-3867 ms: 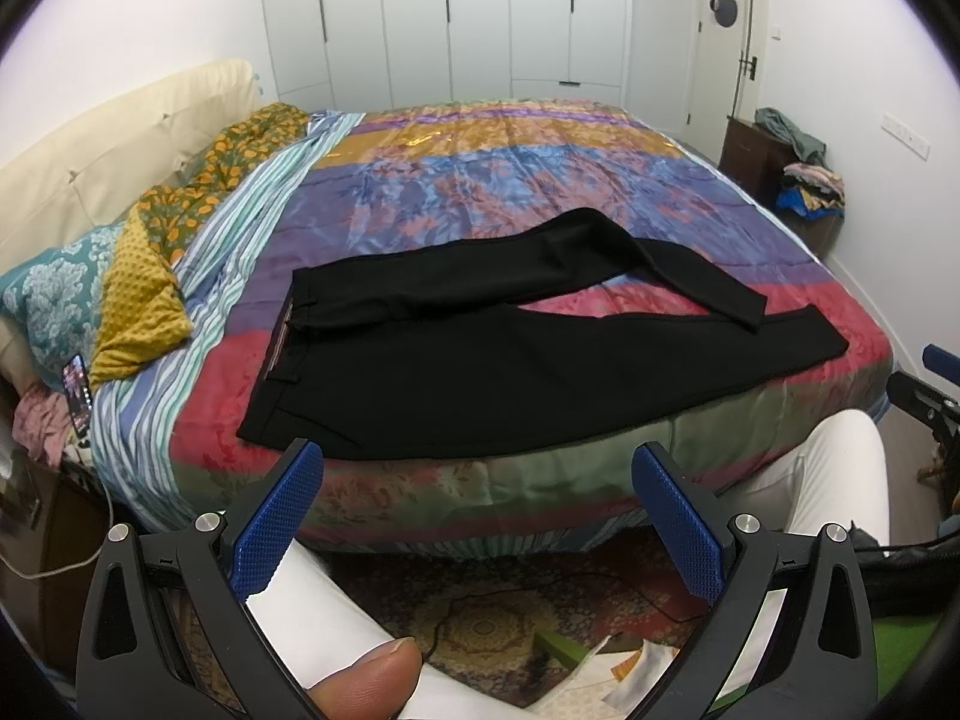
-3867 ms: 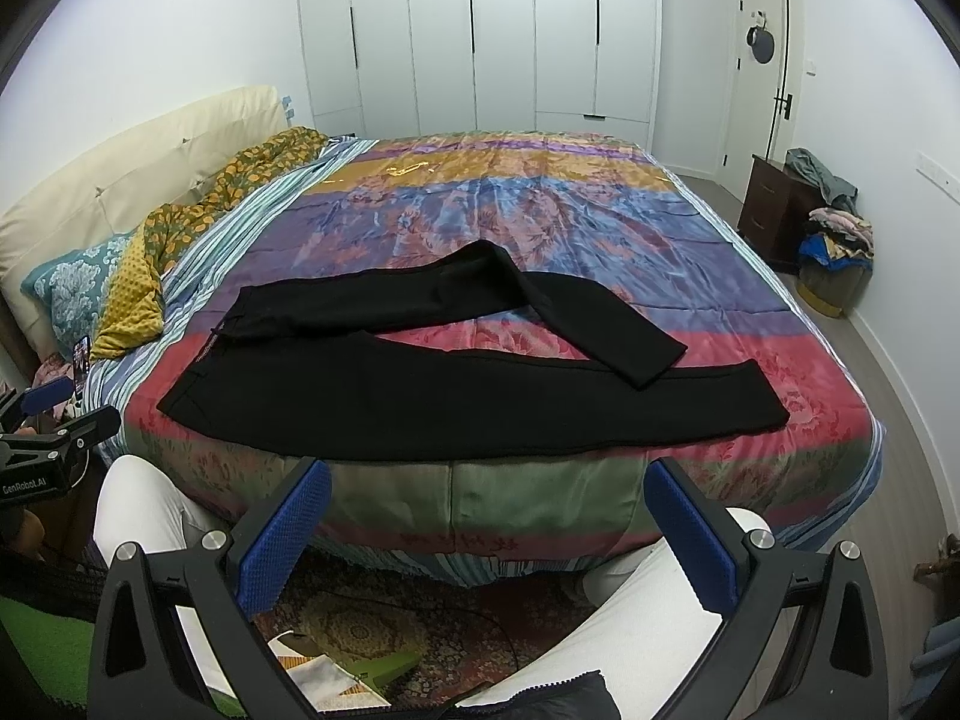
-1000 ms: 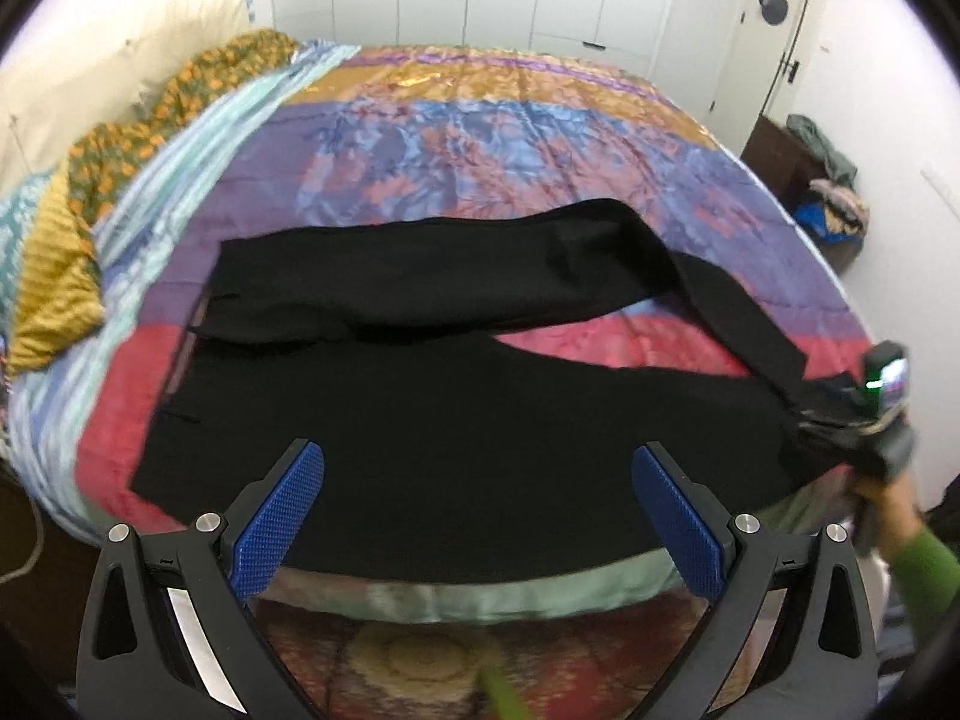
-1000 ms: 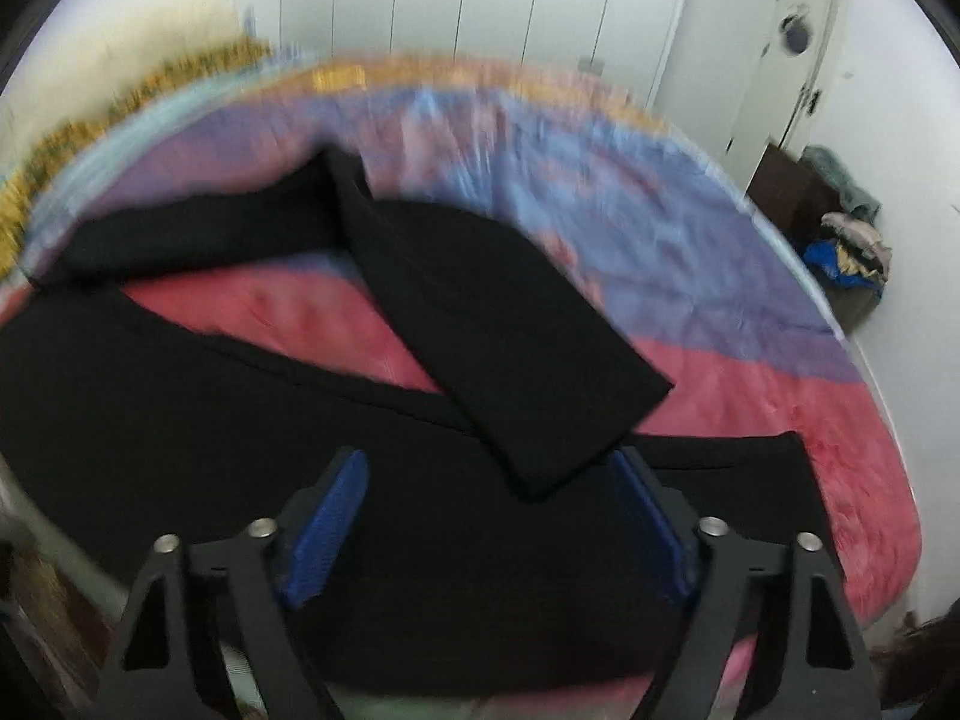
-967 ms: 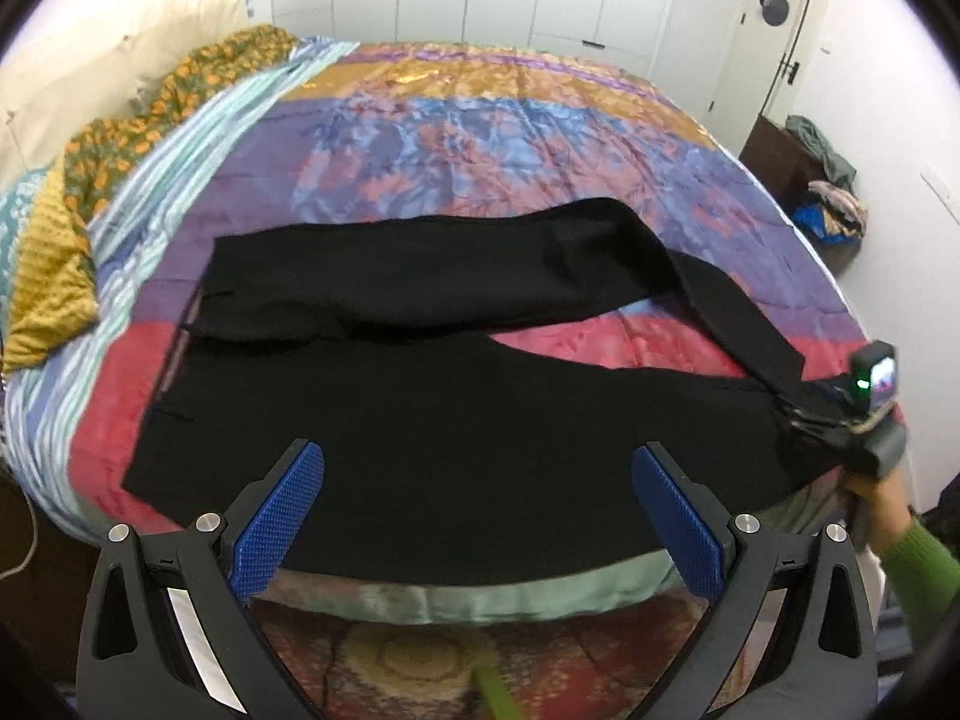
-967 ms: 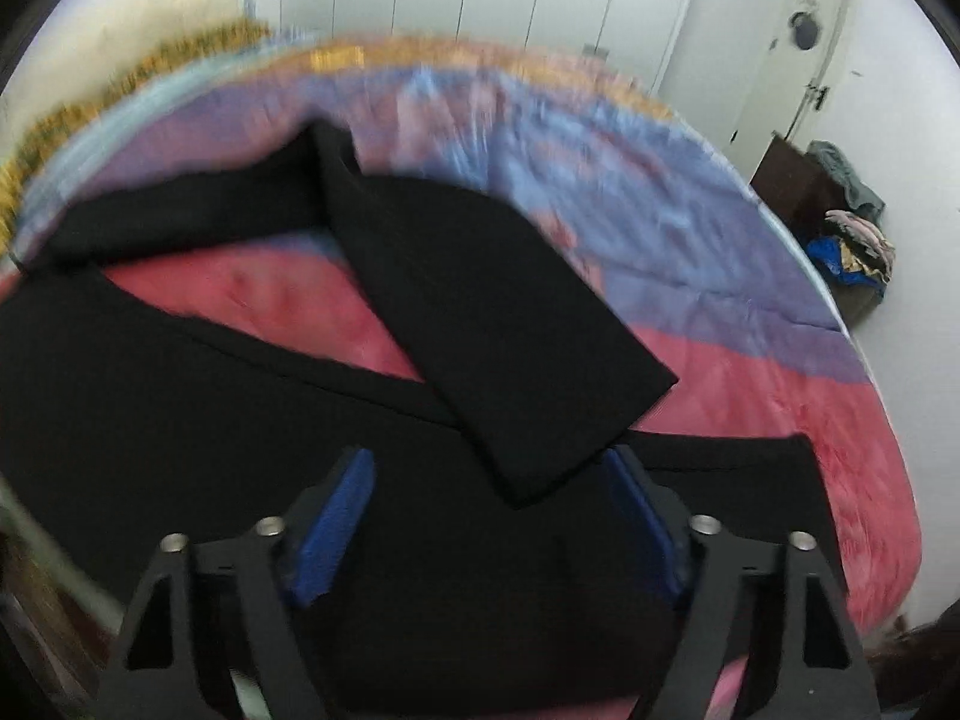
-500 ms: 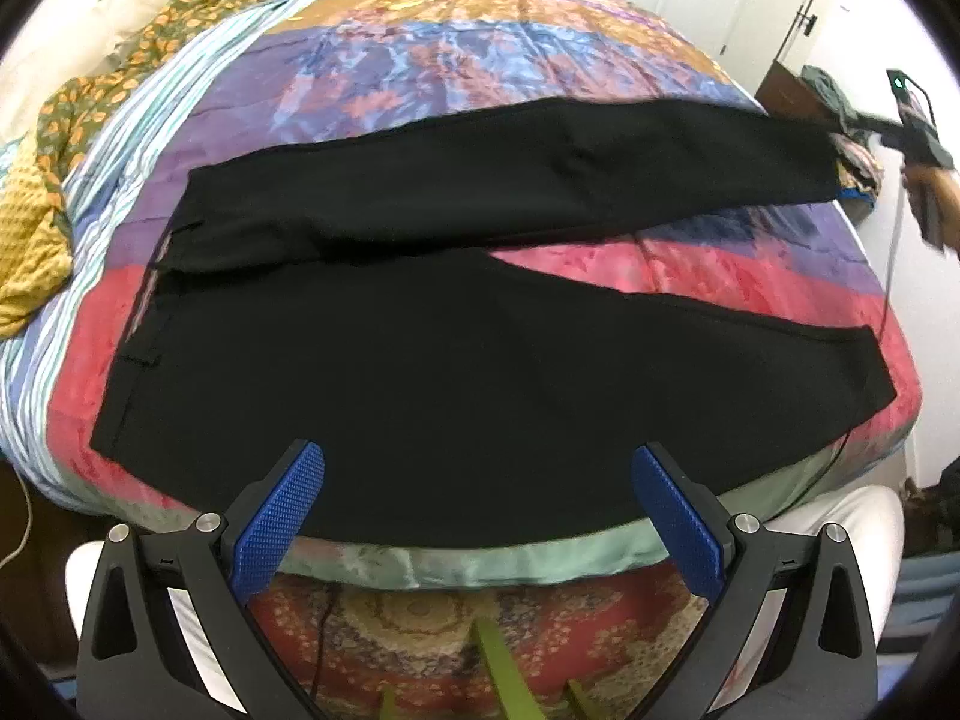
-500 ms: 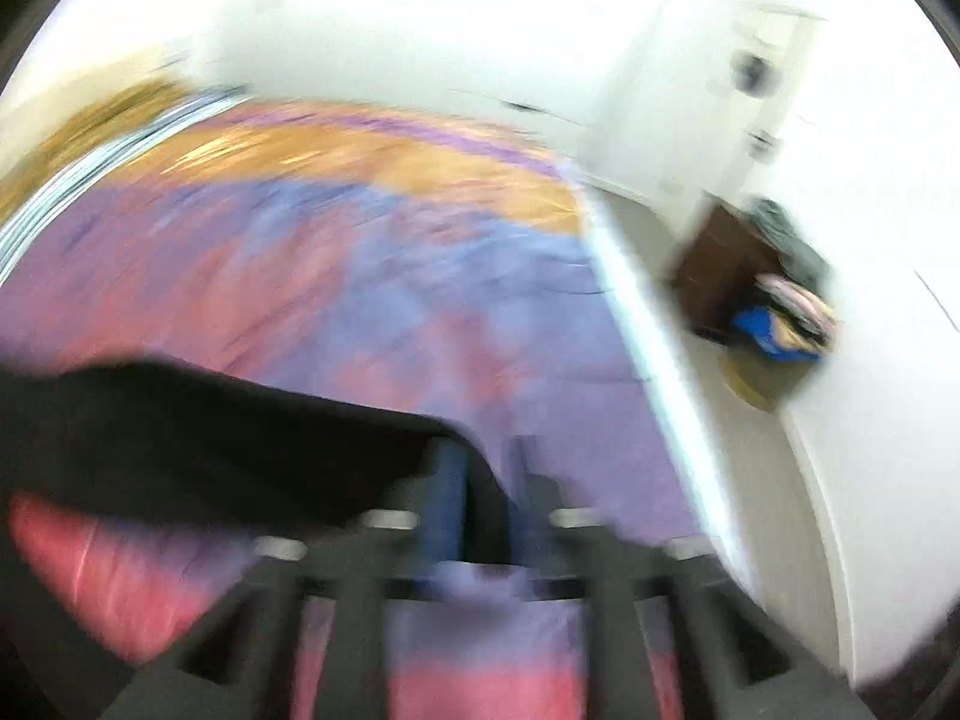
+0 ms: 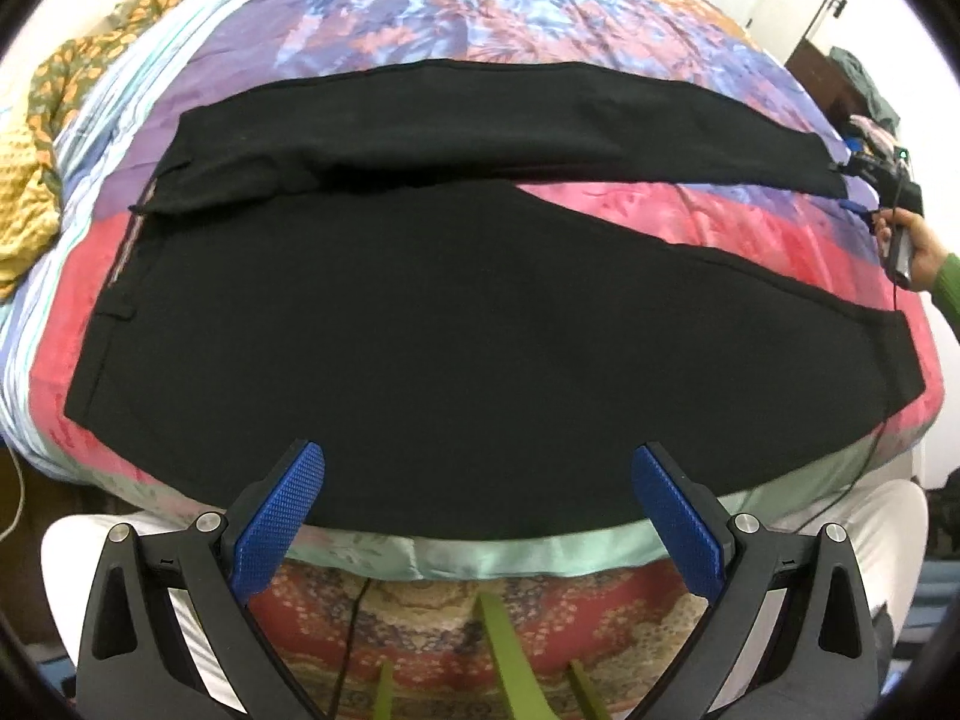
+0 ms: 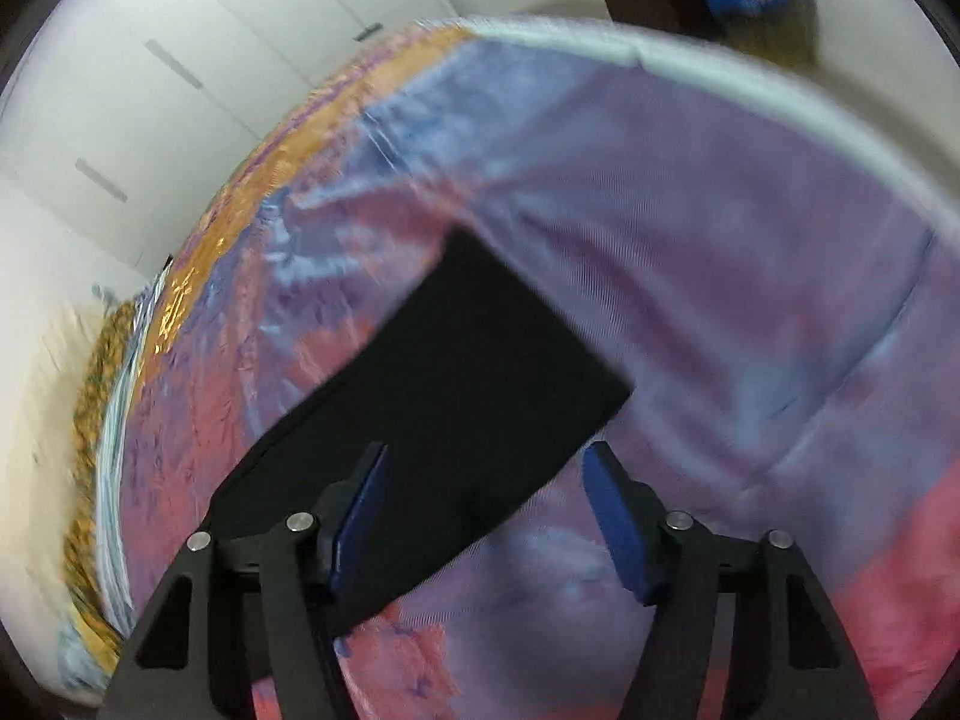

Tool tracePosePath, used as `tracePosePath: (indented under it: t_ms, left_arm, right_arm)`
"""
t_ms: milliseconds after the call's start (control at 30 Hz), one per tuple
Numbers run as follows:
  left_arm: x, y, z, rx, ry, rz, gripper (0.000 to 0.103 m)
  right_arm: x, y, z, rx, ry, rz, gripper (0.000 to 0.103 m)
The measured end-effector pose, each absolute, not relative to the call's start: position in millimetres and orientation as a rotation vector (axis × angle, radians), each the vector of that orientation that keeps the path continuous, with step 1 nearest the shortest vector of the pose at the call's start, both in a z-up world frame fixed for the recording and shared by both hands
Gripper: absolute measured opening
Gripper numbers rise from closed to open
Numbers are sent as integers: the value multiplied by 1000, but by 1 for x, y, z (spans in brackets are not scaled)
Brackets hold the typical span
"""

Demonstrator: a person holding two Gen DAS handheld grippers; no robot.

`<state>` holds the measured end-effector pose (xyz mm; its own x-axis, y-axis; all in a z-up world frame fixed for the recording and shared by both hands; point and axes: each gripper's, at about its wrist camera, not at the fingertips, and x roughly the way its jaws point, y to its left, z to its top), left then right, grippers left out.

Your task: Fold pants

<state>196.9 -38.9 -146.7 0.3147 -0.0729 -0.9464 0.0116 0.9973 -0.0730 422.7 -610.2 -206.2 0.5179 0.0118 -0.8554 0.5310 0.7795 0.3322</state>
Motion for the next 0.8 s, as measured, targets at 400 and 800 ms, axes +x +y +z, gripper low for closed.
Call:
tracePosePath:
  t_ms: [400,800]
  left_arm:
    - [356,22,-154,70,1018,165,102]
    - [427,106,-266,-14,992,359,103]
  right_arm:
    - [410,-542,-168,85,899,-548,70]
    - [431,-178,-244,283,1150,618,76]
